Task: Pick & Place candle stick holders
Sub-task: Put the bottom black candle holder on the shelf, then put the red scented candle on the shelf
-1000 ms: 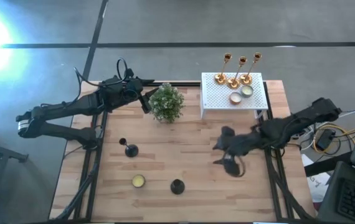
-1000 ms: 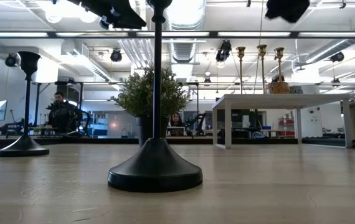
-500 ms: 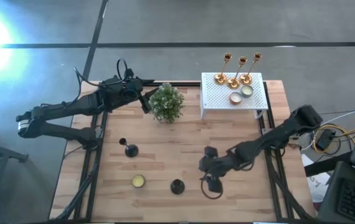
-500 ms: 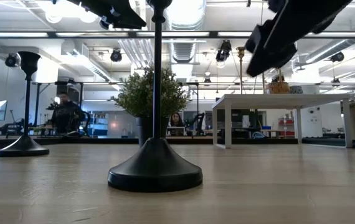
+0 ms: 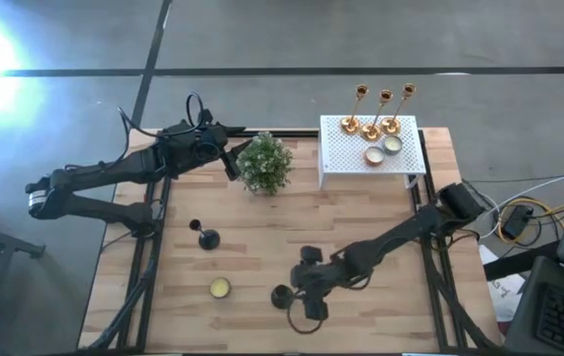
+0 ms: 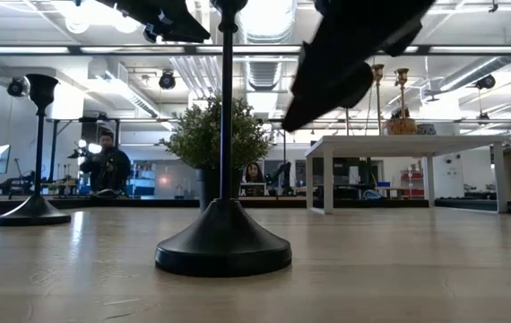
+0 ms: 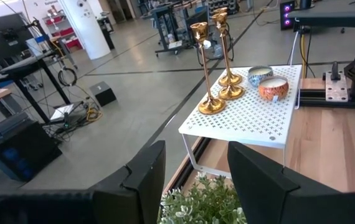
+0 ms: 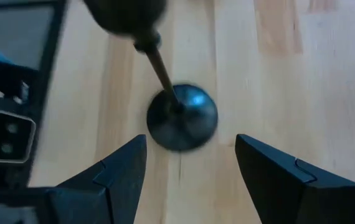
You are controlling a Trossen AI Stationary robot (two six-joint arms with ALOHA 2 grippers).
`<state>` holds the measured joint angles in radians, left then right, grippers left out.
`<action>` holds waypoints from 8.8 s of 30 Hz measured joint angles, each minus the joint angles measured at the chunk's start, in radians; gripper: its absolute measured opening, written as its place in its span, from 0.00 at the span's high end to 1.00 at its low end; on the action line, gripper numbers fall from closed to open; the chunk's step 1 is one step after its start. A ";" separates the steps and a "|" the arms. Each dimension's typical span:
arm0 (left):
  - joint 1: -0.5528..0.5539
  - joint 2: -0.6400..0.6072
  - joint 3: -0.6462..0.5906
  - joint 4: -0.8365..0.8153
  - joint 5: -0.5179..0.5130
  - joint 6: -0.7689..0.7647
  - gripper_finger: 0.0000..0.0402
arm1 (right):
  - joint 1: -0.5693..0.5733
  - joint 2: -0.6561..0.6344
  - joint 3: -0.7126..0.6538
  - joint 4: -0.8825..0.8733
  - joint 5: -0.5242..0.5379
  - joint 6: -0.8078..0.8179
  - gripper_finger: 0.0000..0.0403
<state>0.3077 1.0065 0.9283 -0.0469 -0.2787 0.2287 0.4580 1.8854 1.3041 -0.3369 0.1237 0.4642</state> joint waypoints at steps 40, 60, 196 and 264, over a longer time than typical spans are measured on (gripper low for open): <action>-0.001 0.000 0.000 -0.019 0.000 0.000 0.56 | -0.015 0.083 0.143 -0.074 0.113 -0.184 0.97; 0.000 0.003 0.000 -0.039 0.000 0.000 0.55 | -0.006 -0.585 -0.130 -0.347 0.299 -0.028 0.98; 0.000 0.004 0.000 -0.044 0.000 0.000 0.55 | -1.045 -0.919 -0.294 -0.881 0.544 0.546 0.97; 0.000 0.004 0.000 -0.044 0.000 0.000 0.55 | 0.225 -0.767 -0.228 -0.842 0.612 0.968 0.52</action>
<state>0.3077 1.0103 0.9283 -0.0906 -0.2787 0.2287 0.6833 1.1179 1.0756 -1.1790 0.7362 1.4325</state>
